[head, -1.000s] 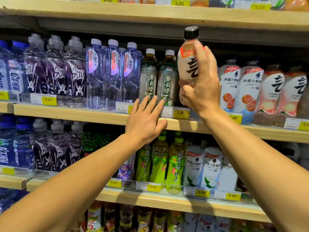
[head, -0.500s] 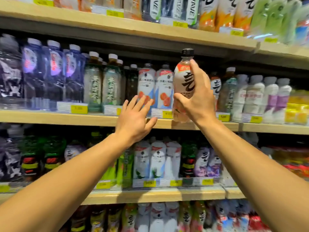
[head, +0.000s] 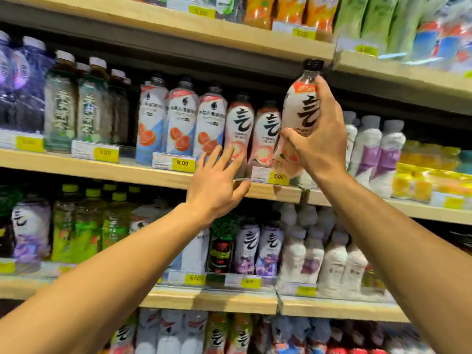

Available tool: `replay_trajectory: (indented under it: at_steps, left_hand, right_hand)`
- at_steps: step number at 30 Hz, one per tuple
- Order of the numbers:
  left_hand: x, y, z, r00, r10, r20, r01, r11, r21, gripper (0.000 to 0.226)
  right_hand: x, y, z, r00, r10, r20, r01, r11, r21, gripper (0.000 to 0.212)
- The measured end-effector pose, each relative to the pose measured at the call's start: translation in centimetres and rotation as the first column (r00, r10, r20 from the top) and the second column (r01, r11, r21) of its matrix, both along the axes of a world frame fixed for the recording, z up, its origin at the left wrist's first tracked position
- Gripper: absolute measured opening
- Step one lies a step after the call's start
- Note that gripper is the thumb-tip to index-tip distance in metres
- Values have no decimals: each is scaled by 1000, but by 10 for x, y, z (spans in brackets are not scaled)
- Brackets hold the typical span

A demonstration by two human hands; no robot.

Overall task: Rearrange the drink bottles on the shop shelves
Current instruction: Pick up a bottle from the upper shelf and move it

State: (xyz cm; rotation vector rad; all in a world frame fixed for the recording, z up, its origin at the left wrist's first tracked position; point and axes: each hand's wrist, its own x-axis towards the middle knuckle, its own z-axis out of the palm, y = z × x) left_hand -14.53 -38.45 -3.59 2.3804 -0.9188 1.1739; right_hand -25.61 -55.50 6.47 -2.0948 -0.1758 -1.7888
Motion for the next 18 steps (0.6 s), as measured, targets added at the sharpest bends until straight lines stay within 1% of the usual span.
replay_trajectory:
  at_steps: [3, 6, 8, 11, 14, 18]
  left_hand:
    - [6, -8, -6, 998, 58, 19, -58, 998, 25, 80]
    - [12, -10, -14, 994, 76, 82, -78, 997, 14, 72]
    - [15, -10, -16, 992, 88, 91, -91, 995, 31, 71]
    - [18, -6, -13, 990, 107, 91, -112, 992, 53, 72]
    - [23, -2, -11, 988, 114, 108, -123, 989, 81, 70]
    - [26, -3, -12, 983, 106, 152, -117, 991, 65, 67]
  right_hand:
    - [5, -6, 4, 1000, 17, 10, -17, 1000, 8, 98]
    - [15, -7, 7, 998, 64, 4, -64, 998, 3, 97]
    - [23, -5, 9, 996, 89, -2, -89, 996, 0, 96]
    - [35, 1, 10, 996, 92, 8, -92, 996, -3, 96]
    - [46, 6, 9, 995, 101, 9, -102, 994, 32, 95]
    - [61, 13, 7, 998, 68, -7, -67, 997, 40, 93]
